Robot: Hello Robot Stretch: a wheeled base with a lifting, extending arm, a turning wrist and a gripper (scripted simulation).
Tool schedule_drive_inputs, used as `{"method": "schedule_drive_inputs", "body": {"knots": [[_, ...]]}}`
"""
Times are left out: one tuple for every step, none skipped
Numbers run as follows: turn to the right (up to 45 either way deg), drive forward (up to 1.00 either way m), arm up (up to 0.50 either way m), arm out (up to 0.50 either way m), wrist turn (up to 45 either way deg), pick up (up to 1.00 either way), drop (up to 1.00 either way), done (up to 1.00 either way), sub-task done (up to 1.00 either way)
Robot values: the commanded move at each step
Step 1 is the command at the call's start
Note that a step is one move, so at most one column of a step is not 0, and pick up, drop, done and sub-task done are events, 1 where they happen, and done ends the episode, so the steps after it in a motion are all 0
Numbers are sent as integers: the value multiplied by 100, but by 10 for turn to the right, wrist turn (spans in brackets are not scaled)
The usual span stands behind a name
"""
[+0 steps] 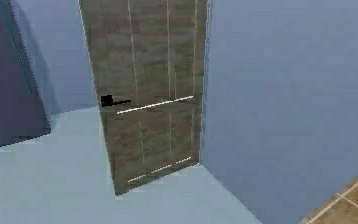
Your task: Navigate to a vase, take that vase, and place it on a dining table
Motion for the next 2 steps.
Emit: {"method": "schedule_drive_inputs", "body": {"knots": [[450, 0, 0, 0, 0, 0, 0, 0, 0], [450, 0, 0, 0, 0, 0, 0, 0, 0]]}}
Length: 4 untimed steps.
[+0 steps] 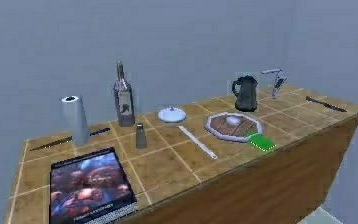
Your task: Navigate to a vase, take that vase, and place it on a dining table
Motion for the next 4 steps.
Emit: {"method": "schedule_drive_inputs", "body": {"knots": [[450, 0, 0, 0, 0, 0, 0, 0, 0], [150, 0, 0, 0, 0, 0, 0, 0, 0], [0, 75, 0, 0, 0, 0, 0, 0, 0], [450, 0, 0, 0, 0, 0, 0, 0, 0]]}}
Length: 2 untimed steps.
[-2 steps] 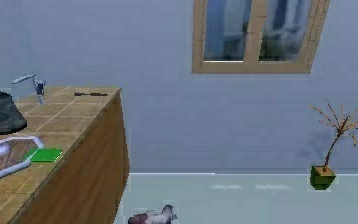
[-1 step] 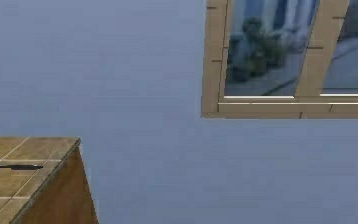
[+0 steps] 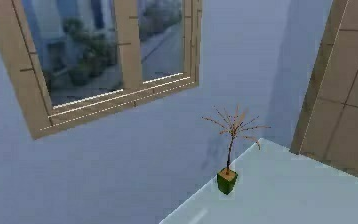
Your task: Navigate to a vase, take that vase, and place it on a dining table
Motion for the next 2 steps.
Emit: {"method": "schedule_drive_inputs", "body": {"knots": [[450, 0, 0, 0, 0, 0, 0, 0, 0], [450, 0, 0, 0, 0, 0, 0, 0, 0]]}}
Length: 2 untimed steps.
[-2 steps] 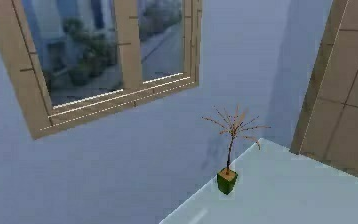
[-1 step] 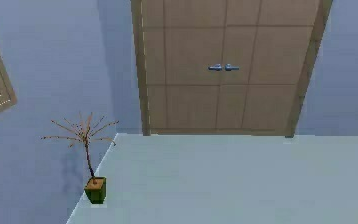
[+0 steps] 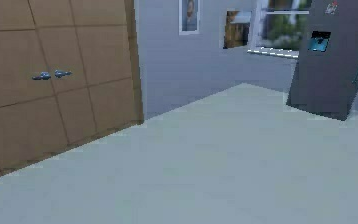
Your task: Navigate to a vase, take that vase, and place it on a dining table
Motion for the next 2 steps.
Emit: {"method": "schedule_drive_inputs", "body": {"knots": [[240, 0, 0, 0, 0, 0, 0, 0, 0], [450, 0, 0, 0, 0, 0, 0, 0, 0]]}}
